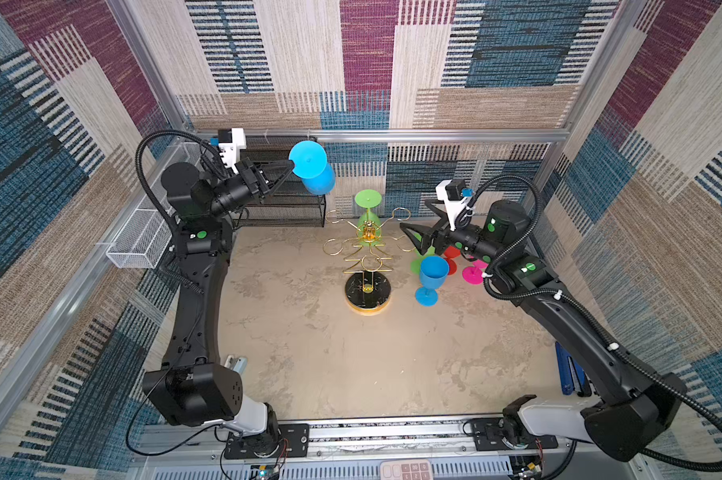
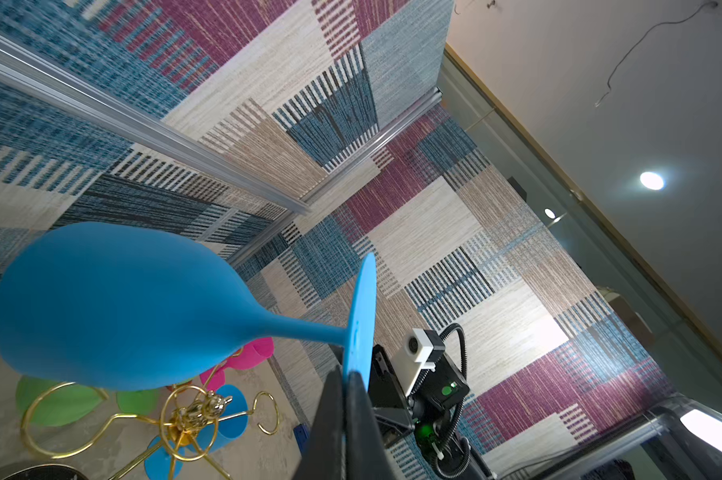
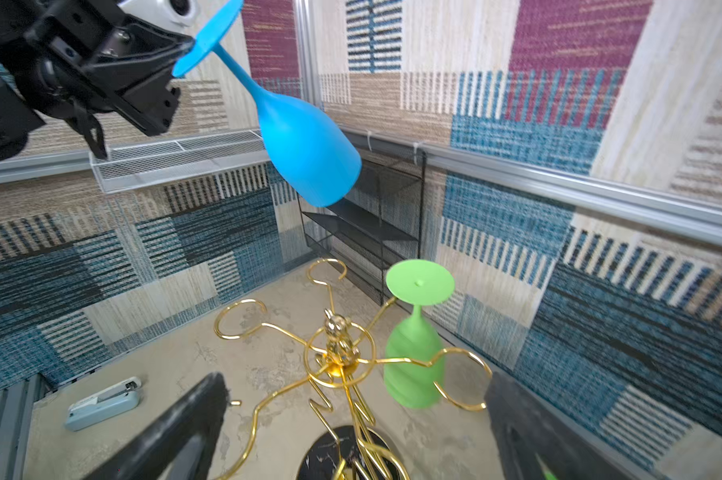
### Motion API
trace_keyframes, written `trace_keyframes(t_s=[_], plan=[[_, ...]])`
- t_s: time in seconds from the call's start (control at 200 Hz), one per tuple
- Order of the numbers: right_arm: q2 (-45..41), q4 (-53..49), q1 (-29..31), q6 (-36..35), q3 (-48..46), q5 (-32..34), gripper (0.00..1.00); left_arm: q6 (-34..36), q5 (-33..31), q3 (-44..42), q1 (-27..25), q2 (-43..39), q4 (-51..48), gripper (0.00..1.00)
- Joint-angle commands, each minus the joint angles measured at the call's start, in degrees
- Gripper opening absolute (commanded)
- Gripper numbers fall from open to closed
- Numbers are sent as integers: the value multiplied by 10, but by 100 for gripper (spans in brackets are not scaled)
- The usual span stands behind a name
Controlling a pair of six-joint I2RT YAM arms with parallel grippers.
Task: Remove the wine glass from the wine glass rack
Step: 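Lift the blue glass above the rack with the left while the right rises, then close the right gripper on the blue glass bowl while the left holds the foot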
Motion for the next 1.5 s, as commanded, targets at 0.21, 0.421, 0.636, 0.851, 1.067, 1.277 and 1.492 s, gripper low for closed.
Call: trace_keyframes(t_s=[0.21,0.421,0.636,0.851,1.067,1.277,1.492], plan=[[18,133,20,-75,3,-34,99,-21,15,6,-75,1,31,0],[28,174,29,-122,4,-36,99,-35,23,16,-102,0,35,0],[70,188,31,-144,31,-49,99,-84,27,4,-122,8,87,0],[114,195,34,-146,64,-51,99,-105,28,-3,-134,12,107,0],[151,201,35,-142,96,-50,99,-115,28,-10,-146,15,119,0],[187,198,37,-137,129,-50,99,-144,30,-17,-147,24,157,0],[200,188,43,-139,132,-40,97,-150,31,-14,-147,26,164,0]])
